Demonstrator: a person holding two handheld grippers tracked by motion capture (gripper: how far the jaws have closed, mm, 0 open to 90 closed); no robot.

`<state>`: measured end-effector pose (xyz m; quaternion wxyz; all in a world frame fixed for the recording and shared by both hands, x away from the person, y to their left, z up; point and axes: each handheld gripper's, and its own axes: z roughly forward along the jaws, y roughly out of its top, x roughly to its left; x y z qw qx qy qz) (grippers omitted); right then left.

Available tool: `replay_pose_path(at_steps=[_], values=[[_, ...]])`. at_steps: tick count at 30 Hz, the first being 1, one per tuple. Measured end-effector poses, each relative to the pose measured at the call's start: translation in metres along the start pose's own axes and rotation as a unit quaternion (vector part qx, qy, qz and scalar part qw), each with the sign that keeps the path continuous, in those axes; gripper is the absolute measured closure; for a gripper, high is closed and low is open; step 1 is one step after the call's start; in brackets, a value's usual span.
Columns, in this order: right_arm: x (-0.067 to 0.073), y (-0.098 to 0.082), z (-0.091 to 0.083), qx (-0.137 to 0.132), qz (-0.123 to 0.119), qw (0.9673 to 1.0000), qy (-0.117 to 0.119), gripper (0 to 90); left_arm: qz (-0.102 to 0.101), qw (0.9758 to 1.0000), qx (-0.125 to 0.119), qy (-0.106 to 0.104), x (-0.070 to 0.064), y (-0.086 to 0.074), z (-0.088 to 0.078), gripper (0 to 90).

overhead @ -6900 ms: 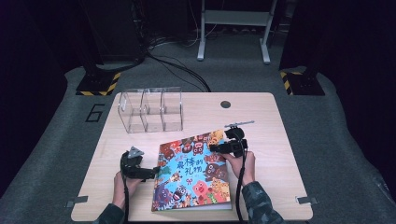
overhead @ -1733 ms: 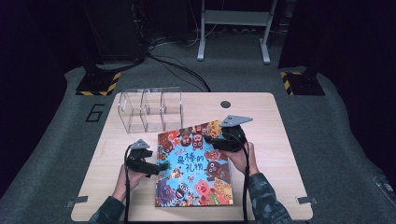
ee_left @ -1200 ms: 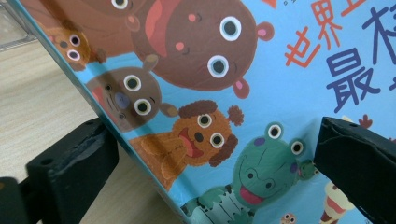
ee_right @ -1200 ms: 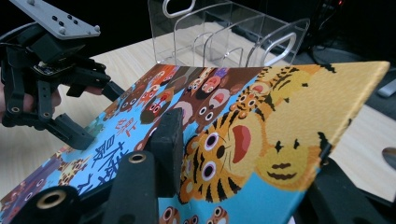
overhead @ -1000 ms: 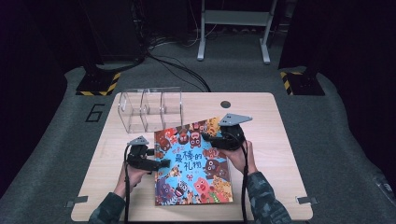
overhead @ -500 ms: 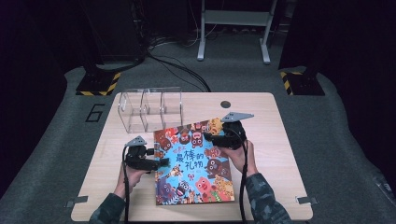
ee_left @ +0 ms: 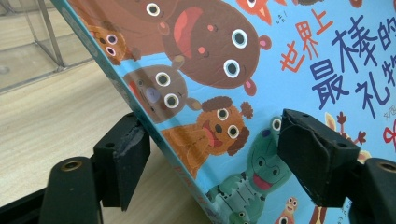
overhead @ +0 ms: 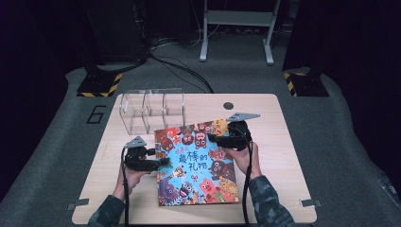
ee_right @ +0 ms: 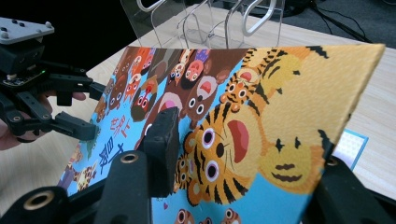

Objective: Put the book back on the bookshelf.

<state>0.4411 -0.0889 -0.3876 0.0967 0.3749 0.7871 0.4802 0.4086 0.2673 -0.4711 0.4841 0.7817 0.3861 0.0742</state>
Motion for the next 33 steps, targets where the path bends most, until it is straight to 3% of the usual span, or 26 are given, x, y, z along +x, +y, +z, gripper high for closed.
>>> replay_pose_path(at_steps=[4, 12, 16, 28, 33], values=[[-0.001, 0.001, -0.001, 0.007, 0.0, 1.0, -0.002, 50.3, 0.002, 1.0, -0.007, 0.006, -0.002, 0.002, -0.002, 28.3], [-0.002, 0.003, -0.003, 0.01, 0.013, 0.9999, -0.002, 49.6, 0.023, 0.9995, -0.011, 0.017, -0.003, 0.008, -0.01, 34.0], [-0.001, 0.005, -0.004, 0.007, 0.009, 0.9999, -0.004, 49.3, 0.021, 0.9993, -0.02, 0.022, -0.005, 0.01, -0.013, 36.0], [0.004, 0.013, -0.009, -0.005, -0.001, 0.9999, -0.013, 48.4, 0.059, 0.9969, -0.022, 0.047, -0.009, 0.019, -0.025, 41.3], [0.005, 0.015, -0.009, -0.009, -0.002, 0.9998, -0.016, 47.8, 0.063, 0.996, -0.03, 0.055, -0.011, 0.021, -0.028, 43.1]])
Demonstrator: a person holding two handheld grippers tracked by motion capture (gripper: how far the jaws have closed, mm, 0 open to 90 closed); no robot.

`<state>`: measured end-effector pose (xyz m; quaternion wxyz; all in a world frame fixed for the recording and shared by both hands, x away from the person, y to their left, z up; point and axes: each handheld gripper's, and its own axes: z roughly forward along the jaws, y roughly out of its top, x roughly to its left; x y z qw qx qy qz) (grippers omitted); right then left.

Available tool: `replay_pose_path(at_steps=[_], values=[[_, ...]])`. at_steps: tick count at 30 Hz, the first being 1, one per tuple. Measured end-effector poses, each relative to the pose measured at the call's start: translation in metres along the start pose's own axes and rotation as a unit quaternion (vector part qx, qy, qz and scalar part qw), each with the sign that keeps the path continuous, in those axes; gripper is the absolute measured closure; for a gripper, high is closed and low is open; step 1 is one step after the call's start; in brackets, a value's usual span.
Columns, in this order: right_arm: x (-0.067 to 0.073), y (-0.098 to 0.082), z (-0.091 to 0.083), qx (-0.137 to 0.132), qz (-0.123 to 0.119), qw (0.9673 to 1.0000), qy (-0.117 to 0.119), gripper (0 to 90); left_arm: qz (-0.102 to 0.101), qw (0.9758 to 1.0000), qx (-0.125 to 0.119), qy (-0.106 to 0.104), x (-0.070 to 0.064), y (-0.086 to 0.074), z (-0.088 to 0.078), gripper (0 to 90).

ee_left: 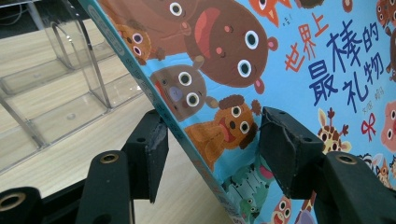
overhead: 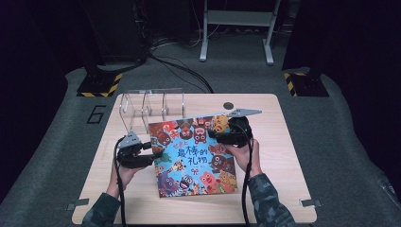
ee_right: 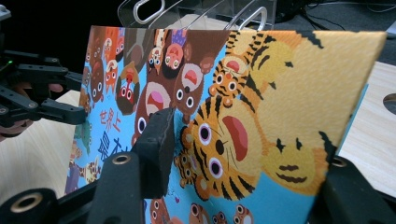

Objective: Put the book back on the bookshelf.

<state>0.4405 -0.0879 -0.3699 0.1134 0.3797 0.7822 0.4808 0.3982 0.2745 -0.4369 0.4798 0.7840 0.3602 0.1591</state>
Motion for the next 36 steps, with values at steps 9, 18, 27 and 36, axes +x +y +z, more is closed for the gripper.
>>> replay_pose_path(at_steps=[9, 18, 27, 36], values=[[0.003, 0.002, 0.001, 0.021, -0.012, 0.9992, -0.031, 42.9, 0.032, 0.9985, -0.02, 0.039, -0.006, 0.007, -0.007, 46.5], [0.003, -0.001, 0.004, 0.027, -0.02, 0.9988, -0.035, 42.1, 0.054, 0.9969, -0.016, 0.055, -0.008, 0.015, -0.014, 48.7], [0.007, 0.002, 0.004, 0.029, -0.03, 0.9981, -0.045, 41.1, 0.066, 0.9947, -0.023, 0.076, -0.01, 0.016, -0.015, 49.0], [0.006, 0.005, 0.004, 0.033, -0.04, 0.9978, -0.041, 41.2, 0.075, 0.9938, -0.026, 0.077, -0.011, 0.016, -0.018, 49.5]])
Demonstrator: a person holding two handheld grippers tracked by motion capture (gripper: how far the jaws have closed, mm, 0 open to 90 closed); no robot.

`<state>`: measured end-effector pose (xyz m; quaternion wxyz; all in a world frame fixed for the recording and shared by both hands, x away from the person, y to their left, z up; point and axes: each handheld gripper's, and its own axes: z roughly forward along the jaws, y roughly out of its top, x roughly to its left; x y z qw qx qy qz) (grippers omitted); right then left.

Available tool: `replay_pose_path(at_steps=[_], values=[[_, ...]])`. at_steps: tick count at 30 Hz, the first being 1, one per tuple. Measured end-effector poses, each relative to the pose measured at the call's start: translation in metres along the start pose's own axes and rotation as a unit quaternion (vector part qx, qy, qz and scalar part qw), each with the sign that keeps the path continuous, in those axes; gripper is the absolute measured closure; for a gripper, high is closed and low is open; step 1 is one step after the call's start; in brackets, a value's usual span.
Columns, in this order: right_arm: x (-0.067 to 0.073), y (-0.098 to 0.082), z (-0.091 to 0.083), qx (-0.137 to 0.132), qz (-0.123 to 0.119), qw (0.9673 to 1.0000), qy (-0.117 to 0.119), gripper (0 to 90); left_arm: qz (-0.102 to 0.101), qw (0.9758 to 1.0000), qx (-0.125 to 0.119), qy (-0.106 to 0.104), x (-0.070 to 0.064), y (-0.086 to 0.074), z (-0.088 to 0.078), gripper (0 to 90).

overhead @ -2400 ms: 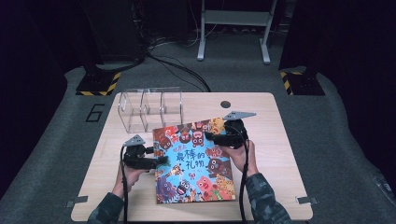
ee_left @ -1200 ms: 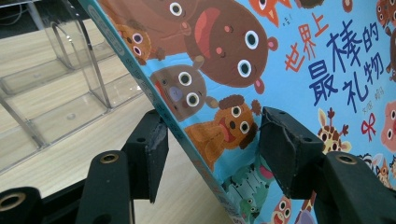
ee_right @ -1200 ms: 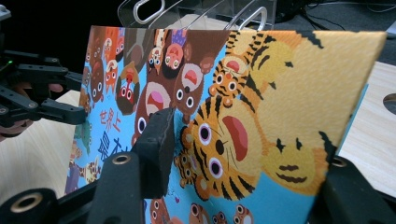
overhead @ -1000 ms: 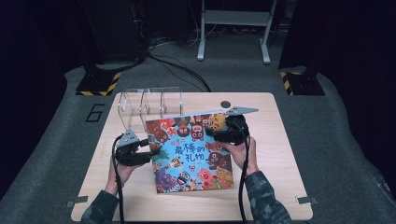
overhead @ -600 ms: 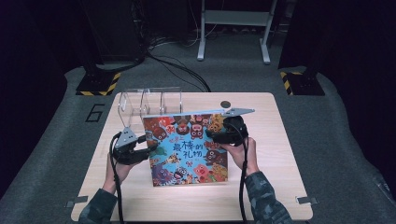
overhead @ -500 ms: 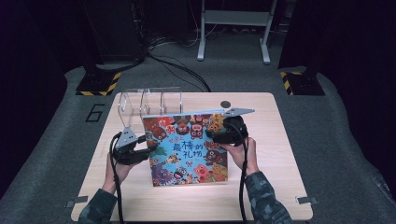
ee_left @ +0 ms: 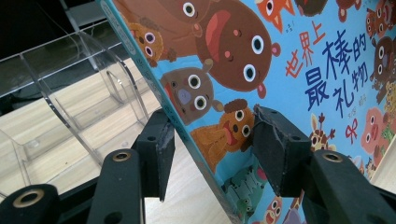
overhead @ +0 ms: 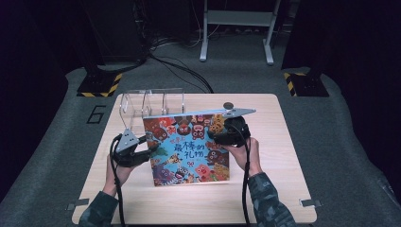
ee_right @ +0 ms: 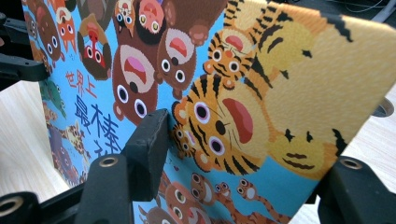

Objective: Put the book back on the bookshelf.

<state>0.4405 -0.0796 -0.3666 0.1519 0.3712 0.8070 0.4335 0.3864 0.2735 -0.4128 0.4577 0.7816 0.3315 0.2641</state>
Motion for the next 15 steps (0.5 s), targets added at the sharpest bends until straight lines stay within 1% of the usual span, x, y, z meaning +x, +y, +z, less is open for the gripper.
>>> replay_pose_path(at_steps=[1, 2, 3, 5, 6, 8, 9, 10, 13, 15], values=[[0.0, 0.0003, -0.0005, 0.001, 0.0, 1.0, 0.0, 41.2, 0.002, 1.0, 0.0, -0.001, 0.0002, 0.0003, -0.0001, 49.5], [0.0002, 0.0004, -0.0006, 0.002, 0.0, 1.0, 0.0, 41.2, -0.001, 1.0, 0.002, -0.002, -0.0007, 0.0004, -0.0004, 49.5], [0.0003, 0.0007, -0.0007, 0.004, -0.001, 1.0, 0.001, 41.3, 0.005, 0.9999, -0.005, 0.008, -0.0007, 0.0005, 0.0001, 49.5], [0.0003, 0.0012, -0.0015, 0.006, -0.004, 1.0, 0.0, 41.4, 0.008, 0.9999, -0.003, 0.007, -0.0007, 0.0013, -0.0007, 49.5], [0.0004, 0.0015, -0.0015, 0.006, -0.003, 1.0, 0.0, 41.4, 0.005, 1.0, -0.003, 0.007, -0.0013, 0.0013, -0.0009, 49.5], [0.0, 0.0024, -0.0018, 0.007, -0.006, 1.0, 0.003, 41.5, 0.013, 0.9998, -0.009, 0.012, -0.0014, 0.0018, -0.0013, 49.5], [0.0001, 0.0028, -0.0022, 0.008, -0.005, 0.9999, 0.003, 41.5, 0.011, 0.9999, -0.008, 0.01, -0.0019, 0.0021, -0.0019, 49.5], [0.0004, 0.003, -0.0025, 0.007, -0.005, 1.0, 0.003, 41.6, 0.017, 0.9997, -0.008, 0.016, -0.0018, 0.0026, -0.0021, 49.6], [0.001, 0.0042, -0.0029, 0.007, -0.012, 0.9999, 0.003, 41.7, 0.021, 0.9995, -0.012, 0.021, -0.0024, 0.0026, -0.0027, 49.6], [0.0021, 0.0052, -0.0033, 0.01, -0.01, 0.9999, 0.003, 41.8, 0.024, 0.9992, -0.013, 0.028, -0.0031, 0.0025, -0.0029, 49.7]])
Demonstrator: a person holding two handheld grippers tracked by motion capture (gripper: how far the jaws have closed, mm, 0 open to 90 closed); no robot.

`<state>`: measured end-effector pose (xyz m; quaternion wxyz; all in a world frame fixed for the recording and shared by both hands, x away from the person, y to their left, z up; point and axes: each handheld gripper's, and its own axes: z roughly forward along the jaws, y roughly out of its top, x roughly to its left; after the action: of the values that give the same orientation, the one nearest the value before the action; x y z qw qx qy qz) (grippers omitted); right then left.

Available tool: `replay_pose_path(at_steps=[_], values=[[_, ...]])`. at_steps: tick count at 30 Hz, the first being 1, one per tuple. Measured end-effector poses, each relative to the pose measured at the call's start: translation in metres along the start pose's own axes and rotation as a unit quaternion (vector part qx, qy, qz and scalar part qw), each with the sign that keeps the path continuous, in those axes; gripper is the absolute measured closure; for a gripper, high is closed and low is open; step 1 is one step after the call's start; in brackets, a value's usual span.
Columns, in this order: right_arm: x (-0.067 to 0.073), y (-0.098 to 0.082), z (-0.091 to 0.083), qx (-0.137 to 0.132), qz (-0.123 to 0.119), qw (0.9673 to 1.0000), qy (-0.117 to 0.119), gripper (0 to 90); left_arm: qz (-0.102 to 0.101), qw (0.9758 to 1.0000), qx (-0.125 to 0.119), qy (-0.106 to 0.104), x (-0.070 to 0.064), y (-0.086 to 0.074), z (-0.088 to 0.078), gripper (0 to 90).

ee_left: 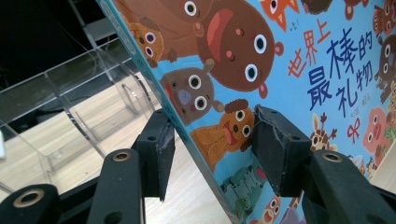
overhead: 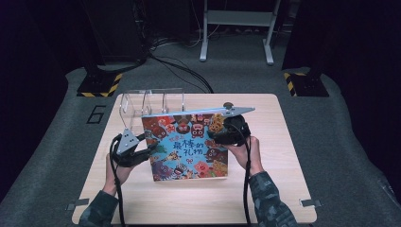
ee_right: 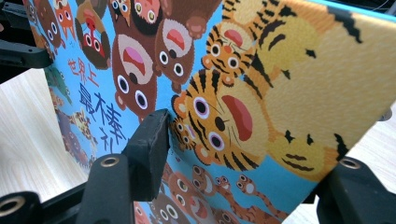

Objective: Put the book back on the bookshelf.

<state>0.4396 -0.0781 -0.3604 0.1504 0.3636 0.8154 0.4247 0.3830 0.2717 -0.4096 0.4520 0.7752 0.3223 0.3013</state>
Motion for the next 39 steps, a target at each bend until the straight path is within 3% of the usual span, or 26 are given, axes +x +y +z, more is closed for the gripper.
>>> replay_pose_path(at_steps=[6, 12, 15, 17, 22, 25, 29, 32, 36, 39], values=[[0.0007, 0.0019, -0.001, -0.007, -0.013, 0.9999, 0.0, 42.1, 0.018, 0.9996, -0.011, 0.019, -0.0014, 0.0009, -0.0018, 50.6], [0.0017, 0.0007, -0.002, -0.008, -0.017, 0.9998, 0.01, 43.6, 0.008, 0.9997, -0.021, 0.014, -0.0011, -0.0032, -0.0044, 52.2], [0.0021, -0.001, -0.0042, -0.01, -0.02, 0.9997, 0.014, 44.5, -0.002, 0.9998, -0.017, 0.001, 0.0005, -0.0021, -0.0059, 52.0], [0.0035, -0.0014, -0.005, -0.011, -0.021, 0.9997, 0.011, 44.5, 0.01, 0.9998, -0.012, 0.01, -0.0006, -0.0005, -0.0054, 52.3], [0.0017, -0.0008, -0.004, -0.022, -0.028, 0.9994, 0.005, 44.5, 0.017, 0.999, -0.026, 0.034, -0.0041, -0.0003, -0.003, 53.2], [0.0007, -0.0001, -0.0031, -0.022, -0.03, 0.9993, 0.007, 44.6, 0.013, 0.9988, -0.034, 0.033, -0.0038, -0.002, -0.0031, 53.3], [-0.0001, -0.002, -0.0055, -0.018, -0.028, 0.9992, 0.022, 46.4, -0.003, 0.9993, -0.036, 0.007, -0.0001, -0.0015, -0.0065, 52.5], [0.0002, -0.0024, -0.0059, -0.021, -0.039, 0.9988, 0.019, 46.4, -0.02, 0.9989, -0.04, -0.009, 0.0043, -0.0005, -0.0055, 51.8], [-0.0006, -0.0029, -0.0049, -0.028, -0.035, 0.9989, 0.016, 46.3, -0.01, 0.999, -0.042, -0.005, 0.0051, 0.0008, -0.0051, 52.9], [-0.0011, -0.0027, -0.0041, -0.035, -0.046, 0.9983, 0.012, 46.3, 0.001, 0.9991, -0.041, 0.01, 0.0033, -0.0004, -0.0047, 54.9]])
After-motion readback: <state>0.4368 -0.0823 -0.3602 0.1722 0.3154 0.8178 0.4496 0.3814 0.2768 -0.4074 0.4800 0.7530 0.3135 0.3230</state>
